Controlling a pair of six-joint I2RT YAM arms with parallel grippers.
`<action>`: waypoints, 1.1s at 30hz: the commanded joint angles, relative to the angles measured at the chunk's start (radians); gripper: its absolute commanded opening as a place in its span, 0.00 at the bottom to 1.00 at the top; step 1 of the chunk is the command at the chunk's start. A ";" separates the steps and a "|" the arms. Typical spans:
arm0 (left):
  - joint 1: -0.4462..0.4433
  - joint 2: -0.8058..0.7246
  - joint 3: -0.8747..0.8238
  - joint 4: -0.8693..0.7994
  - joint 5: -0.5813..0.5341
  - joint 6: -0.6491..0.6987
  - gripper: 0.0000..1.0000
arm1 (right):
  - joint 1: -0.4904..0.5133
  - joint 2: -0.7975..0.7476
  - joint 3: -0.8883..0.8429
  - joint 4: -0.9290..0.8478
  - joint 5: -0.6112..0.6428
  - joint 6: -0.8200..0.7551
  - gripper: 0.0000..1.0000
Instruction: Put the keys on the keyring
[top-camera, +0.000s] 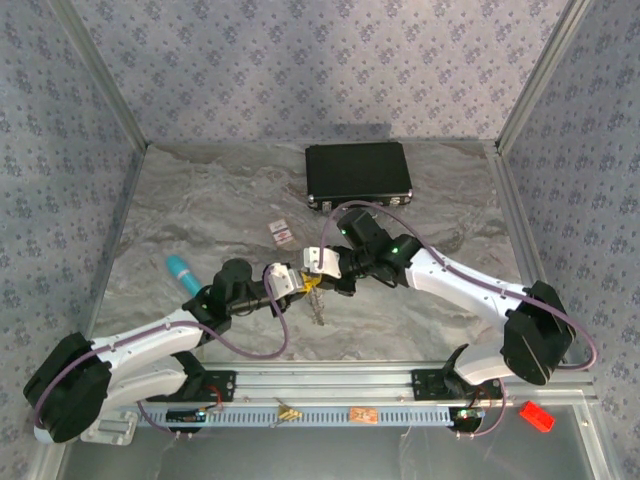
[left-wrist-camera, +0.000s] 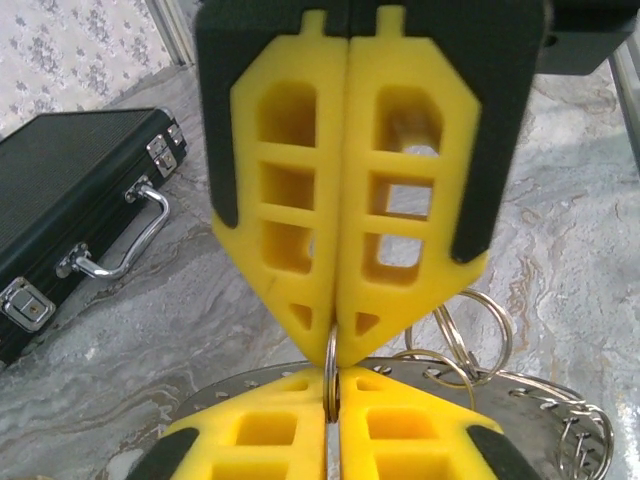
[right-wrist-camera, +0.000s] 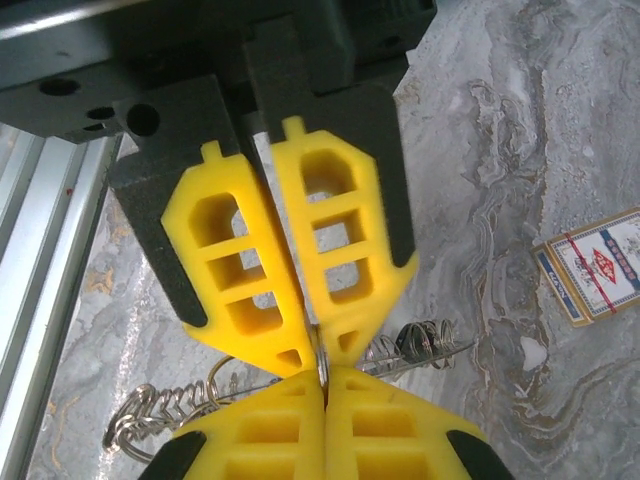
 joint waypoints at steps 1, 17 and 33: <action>0.007 -0.024 0.022 0.037 0.023 -0.013 0.02 | 0.000 -0.021 0.003 -0.016 -0.029 -0.003 0.05; 0.034 -0.033 -0.087 0.262 0.046 -0.118 0.00 | -0.214 -0.118 -0.346 0.598 -0.366 0.278 0.28; 0.033 -0.028 -0.086 0.268 0.060 -0.121 0.00 | -0.142 -0.042 -0.309 0.638 -0.366 0.281 0.25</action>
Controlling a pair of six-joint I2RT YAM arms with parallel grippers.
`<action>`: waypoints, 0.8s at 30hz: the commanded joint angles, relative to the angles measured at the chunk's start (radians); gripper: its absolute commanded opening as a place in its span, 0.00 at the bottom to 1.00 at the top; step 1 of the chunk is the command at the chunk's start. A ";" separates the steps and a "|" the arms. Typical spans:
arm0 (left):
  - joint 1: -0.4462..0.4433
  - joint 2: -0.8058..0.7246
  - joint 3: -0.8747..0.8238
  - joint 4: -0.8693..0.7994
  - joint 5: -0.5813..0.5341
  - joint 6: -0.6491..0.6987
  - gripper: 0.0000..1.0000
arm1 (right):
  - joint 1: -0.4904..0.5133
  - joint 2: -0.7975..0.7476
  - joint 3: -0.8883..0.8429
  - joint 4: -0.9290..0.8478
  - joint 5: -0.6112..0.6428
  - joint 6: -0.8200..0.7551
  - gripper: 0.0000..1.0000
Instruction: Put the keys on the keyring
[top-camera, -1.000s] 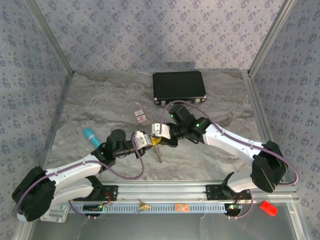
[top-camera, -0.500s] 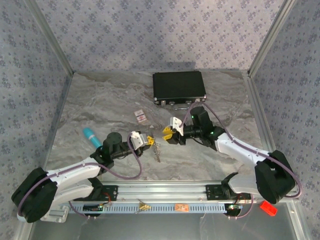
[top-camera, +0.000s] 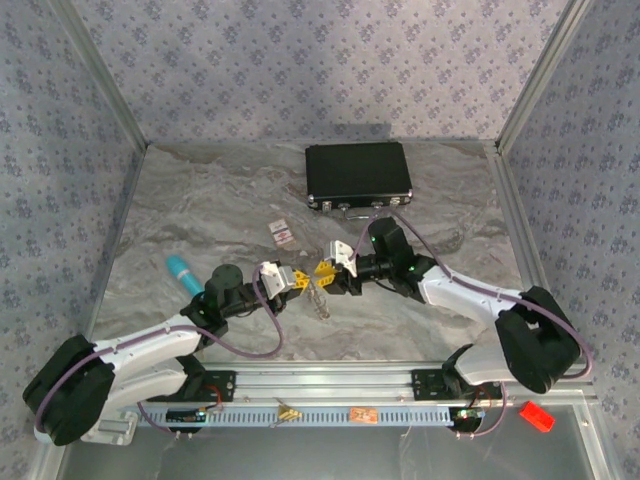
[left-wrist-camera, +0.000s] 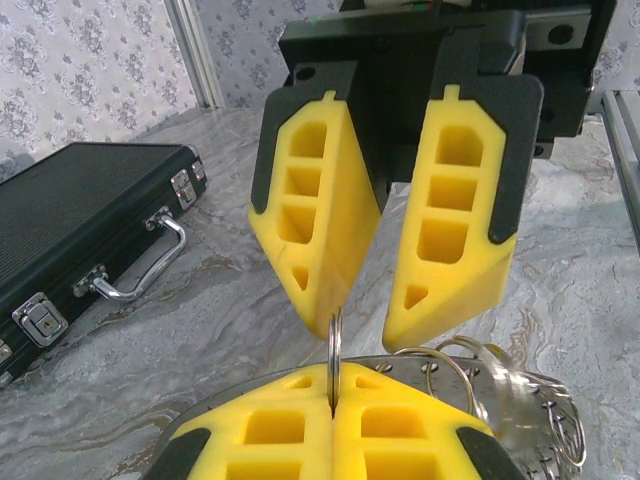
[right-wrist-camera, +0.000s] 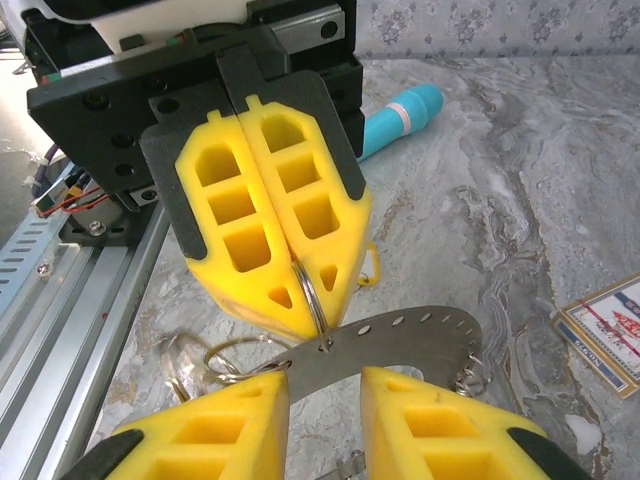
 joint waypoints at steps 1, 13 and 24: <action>0.006 -0.015 -0.005 0.070 0.031 -0.013 0.00 | 0.010 0.010 0.036 0.024 -0.028 0.014 0.25; 0.009 -0.009 -0.003 0.073 0.053 -0.010 0.00 | 0.024 0.021 0.061 0.017 -0.037 0.015 0.21; 0.010 -0.034 0.022 -0.017 -0.009 -0.009 0.28 | 0.040 0.014 0.149 -0.237 0.025 -0.102 0.00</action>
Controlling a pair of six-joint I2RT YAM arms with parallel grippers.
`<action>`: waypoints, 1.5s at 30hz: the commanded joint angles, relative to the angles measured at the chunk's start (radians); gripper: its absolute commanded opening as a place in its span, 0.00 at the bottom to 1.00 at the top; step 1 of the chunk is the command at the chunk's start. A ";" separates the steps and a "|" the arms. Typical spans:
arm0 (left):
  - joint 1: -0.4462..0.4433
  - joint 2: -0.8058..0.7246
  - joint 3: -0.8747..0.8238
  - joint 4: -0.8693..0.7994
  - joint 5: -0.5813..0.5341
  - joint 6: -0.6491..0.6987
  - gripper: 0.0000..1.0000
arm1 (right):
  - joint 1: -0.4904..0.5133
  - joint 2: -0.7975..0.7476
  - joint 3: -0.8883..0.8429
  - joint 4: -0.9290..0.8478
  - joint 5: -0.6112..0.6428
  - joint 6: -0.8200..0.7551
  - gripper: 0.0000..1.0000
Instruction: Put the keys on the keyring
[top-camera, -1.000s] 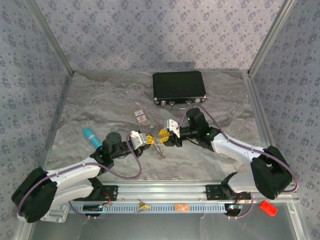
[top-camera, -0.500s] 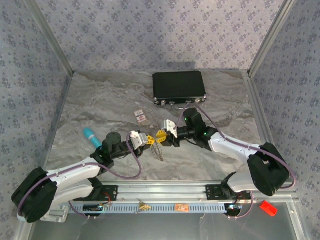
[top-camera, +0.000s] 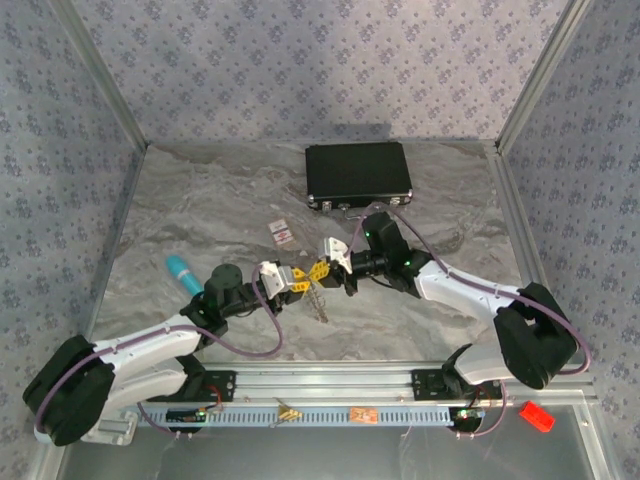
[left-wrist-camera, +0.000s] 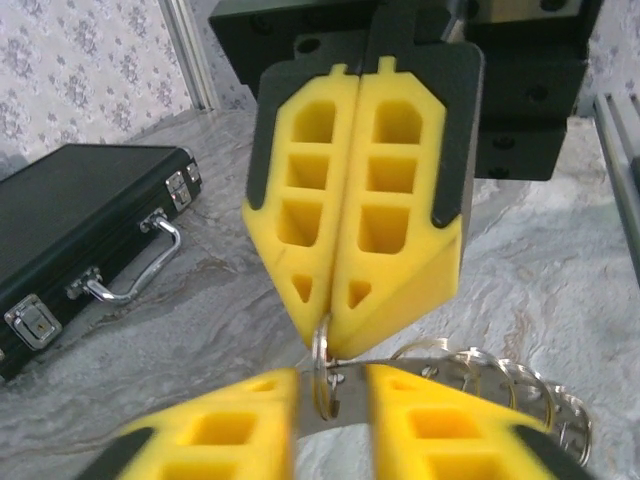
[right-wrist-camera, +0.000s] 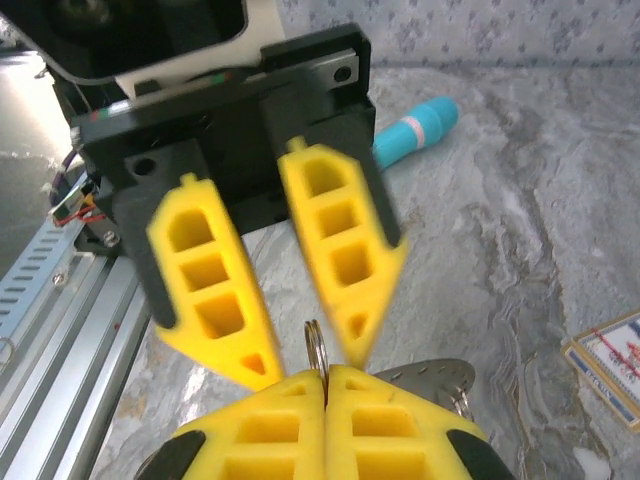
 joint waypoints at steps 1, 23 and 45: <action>0.004 -0.038 0.034 -0.056 -0.021 0.007 0.29 | 0.027 -0.014 0.088 -0.210 0.076 -0.112 0.00; 0.003 -0.039 0.069 -0.138 0.009 0.033 0.18 | 0.191 0.036 0.333 -0.611 0.422 -0.286 0.00; 0.013 -0.010 -0.003 0.069 0.048 -0.016 0.00 | -0.050 -0.048 -0.024 0.022 -0.091 0.017 0.30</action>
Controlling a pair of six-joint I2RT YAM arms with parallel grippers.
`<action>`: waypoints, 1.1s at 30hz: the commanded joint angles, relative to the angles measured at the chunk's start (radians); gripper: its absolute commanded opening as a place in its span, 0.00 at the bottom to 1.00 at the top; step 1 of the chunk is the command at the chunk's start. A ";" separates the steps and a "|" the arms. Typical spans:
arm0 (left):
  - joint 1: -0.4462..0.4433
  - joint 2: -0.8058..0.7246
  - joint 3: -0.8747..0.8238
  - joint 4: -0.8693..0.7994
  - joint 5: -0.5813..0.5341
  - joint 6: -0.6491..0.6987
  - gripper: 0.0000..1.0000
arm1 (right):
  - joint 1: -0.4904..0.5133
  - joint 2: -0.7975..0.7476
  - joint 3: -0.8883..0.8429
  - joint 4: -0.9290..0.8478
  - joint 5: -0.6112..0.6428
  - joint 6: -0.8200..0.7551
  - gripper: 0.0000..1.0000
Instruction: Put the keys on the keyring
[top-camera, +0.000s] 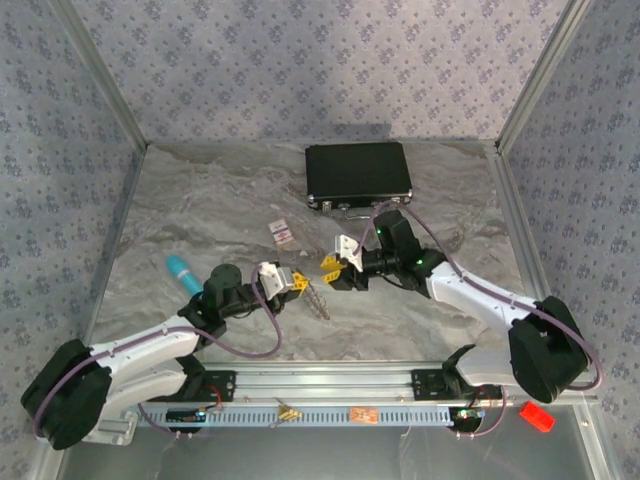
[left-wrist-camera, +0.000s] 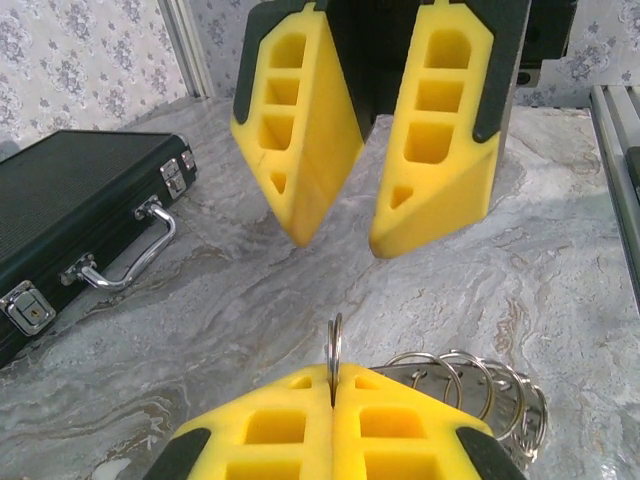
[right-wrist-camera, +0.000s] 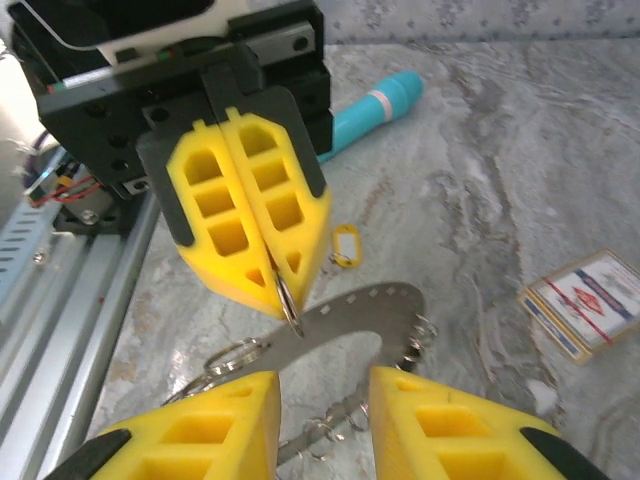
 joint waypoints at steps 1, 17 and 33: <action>0.007 0.008 -0.004 0.110 0.032 -0.019 0.00 | 0.016 0.030 0.000 0.103 -0.097 0.040 0.30; 0.009 0.014 0.000 0.118 0.033 -0.028 0.03 | 0.051 0.092 0.063 0.049 -0.058 0.011 0.00; 0.007 -0.036 0.081 -0.165 -0.023 0.017 0.20 | 0.180 0.133 0.358 -0.568 0.380 -0.276 0.00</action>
